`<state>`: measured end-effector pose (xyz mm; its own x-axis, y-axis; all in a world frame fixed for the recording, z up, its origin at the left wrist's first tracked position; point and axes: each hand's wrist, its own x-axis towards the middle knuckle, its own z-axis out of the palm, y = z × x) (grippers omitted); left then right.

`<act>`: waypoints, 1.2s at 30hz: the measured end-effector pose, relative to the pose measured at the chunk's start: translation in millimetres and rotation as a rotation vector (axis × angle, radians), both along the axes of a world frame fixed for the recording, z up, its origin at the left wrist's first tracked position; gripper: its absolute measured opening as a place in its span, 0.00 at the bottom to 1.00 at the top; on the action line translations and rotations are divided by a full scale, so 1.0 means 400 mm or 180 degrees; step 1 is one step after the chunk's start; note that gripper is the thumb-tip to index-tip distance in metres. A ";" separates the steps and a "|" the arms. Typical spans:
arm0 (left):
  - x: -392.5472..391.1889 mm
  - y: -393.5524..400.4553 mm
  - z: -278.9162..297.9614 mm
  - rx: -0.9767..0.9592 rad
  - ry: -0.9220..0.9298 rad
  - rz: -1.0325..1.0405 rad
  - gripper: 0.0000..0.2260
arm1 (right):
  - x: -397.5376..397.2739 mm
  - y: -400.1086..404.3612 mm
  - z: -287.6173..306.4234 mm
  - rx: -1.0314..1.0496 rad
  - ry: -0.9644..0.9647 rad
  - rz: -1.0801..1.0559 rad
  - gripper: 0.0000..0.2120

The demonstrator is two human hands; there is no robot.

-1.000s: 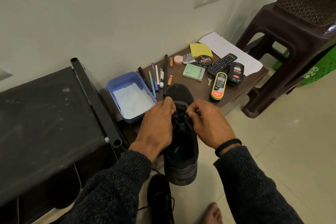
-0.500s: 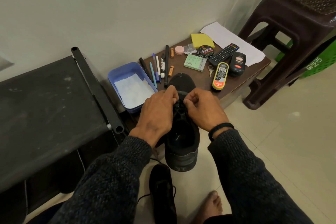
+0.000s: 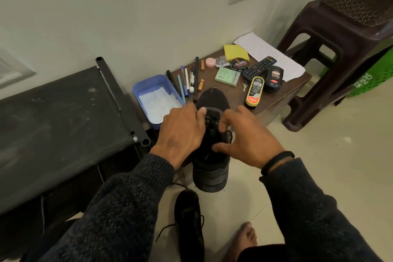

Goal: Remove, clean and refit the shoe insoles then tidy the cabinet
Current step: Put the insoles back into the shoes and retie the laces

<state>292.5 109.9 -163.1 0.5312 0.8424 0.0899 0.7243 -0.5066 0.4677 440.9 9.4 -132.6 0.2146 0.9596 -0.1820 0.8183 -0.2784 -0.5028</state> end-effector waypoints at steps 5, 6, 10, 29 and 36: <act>-0.009 -0.034 0.010 -0.0036 -0.0036 0.0271 0.26 | -0.070 0.013 -0.047 -0.0060 -0.1018 -0.0409 0.29; -0.012 -0.034 0.012 -0.0076 -0.0038 0.0299 0.26 | -0.081 0.020 -0.057 -0.0031 -0.1034 -0.0461 0.28; -0.014 -0.027 -0.004 -0.0417 0.0079 0.0331 0.27 | -0.109 0.034 -0.078 0.0118 -0.1181 -0.0636 0.21; 0.001 -0.027 -0.002 -0.2633 -0.1516 0.1048 0.12 | -0.056 0.022 -0.041 0.1297 0.3674 -0.3583 0.10; 0.025 -0.056 0.002 -0.3284 -0.2991 0.2087 0.04 | -0.046 0.016 -0.028 0.1427 0.4078 -0.4115 0.10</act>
<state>302.7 87.4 -162.3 0.1422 0.8019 -0.5803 -0.0636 0.5924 0.8031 422.7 15.6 -143.7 0.7073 0.3528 -0.6126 -0.6465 -0.0278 -0.7624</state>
